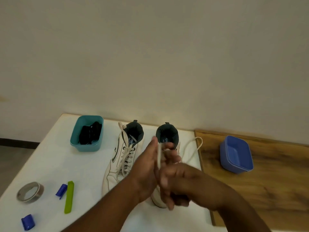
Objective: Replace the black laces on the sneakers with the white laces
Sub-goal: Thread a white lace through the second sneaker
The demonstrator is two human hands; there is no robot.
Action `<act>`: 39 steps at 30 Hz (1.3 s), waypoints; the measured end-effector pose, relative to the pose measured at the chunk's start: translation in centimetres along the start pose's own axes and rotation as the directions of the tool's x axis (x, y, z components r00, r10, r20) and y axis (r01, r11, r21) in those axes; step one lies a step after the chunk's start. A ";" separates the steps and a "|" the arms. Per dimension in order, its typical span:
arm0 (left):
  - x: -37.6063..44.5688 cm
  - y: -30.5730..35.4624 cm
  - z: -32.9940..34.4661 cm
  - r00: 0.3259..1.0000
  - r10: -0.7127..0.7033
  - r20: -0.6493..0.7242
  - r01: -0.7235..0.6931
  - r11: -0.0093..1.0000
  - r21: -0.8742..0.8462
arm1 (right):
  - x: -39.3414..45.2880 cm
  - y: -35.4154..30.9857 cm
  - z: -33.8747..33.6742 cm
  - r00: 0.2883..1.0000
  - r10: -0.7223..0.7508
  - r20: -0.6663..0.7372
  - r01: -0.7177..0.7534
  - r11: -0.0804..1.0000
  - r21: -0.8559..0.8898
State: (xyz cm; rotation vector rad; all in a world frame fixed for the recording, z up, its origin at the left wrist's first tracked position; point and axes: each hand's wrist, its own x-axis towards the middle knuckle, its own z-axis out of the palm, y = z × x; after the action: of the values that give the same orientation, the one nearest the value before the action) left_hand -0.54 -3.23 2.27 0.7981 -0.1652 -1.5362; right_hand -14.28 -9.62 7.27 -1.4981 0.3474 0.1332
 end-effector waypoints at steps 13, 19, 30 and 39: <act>-1.1 -3.1 1.0 0.977 0.209 -0.050 -0.089 0.602 0.793 | 2.1 2.1 -0.1 0.752 0.027 -0.659 -0.090 0.994 -0.063; -0.3 -4.5 0.8 0.980 0.023 -0.196 0.109 0.767 0.632 | 3.0 4.4 -0.9 0.611 0.000 -0.792 -0.002 1.000 -0.001; 0.7 -2.7 -3.9 0.757 0.630 -0.173 -0.012 0.279 0.960 | 3.8 6.6 -1.9 0.651 -0.350 -0.674 -0.521 0.439 -0.732; 1.5 -3.1 -4.8 0.811 0.570 -0.132 0.014 0.207 0.978 | 5.5 8.0 -1.7 0.687 -0.243 -0.685 -0.550 0.442 -0.709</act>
State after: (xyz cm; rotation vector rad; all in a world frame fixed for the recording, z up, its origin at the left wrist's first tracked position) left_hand -0.26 -2.38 -3.57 2.0058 -0.9276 -0.6236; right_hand -11.72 -11.36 -2.07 -2.5962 1.2526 -0.1730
